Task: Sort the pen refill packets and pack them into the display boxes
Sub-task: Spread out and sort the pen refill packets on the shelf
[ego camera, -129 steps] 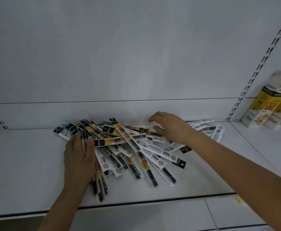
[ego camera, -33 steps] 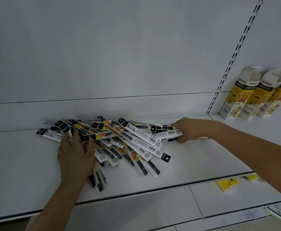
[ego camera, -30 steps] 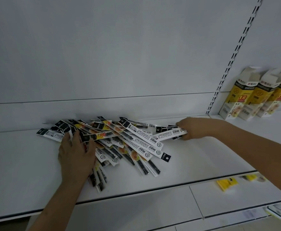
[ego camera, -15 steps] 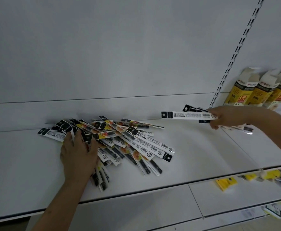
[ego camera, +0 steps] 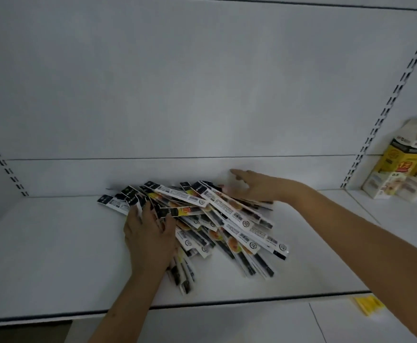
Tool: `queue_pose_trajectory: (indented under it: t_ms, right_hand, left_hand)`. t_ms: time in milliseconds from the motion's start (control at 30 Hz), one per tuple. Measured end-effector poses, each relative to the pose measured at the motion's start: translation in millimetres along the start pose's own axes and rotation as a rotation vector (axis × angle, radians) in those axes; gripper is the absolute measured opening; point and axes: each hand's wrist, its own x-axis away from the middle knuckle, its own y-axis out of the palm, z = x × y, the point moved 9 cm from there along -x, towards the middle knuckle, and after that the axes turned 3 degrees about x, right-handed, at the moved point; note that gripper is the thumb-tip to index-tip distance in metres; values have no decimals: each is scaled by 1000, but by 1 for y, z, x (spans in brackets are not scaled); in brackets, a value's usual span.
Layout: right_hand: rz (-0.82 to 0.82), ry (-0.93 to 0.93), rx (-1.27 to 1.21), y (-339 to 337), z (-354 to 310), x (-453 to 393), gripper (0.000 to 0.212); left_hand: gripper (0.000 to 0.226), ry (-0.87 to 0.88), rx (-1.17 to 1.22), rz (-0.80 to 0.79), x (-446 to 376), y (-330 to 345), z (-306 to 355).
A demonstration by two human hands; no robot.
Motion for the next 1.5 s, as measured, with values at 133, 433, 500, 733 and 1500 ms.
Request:
queue_pose_trajectory:
  t_ms: [133,433,500,733,1500]
  right_hand:
    - [181,-28,-155,35,5,5,85]
    - [526,4,29,74,-76,1,78]
    - [487,-16,-10,68,-78,-6,74]
    - [274,-63,-179,40,-69,-17,47]
    - [690,-181,-691,-32,-27,23,7]
  left_hand:
    - [72,-34,98,-24,0,0,-4]
    - [78,-119,216,26,-1,-11,-6]
    - [81,-126,268,43,-1,-15,-6]
    - [86,-92,284,69,-3,-27,-12]
    - [35,522,78,120,20,-17,99]
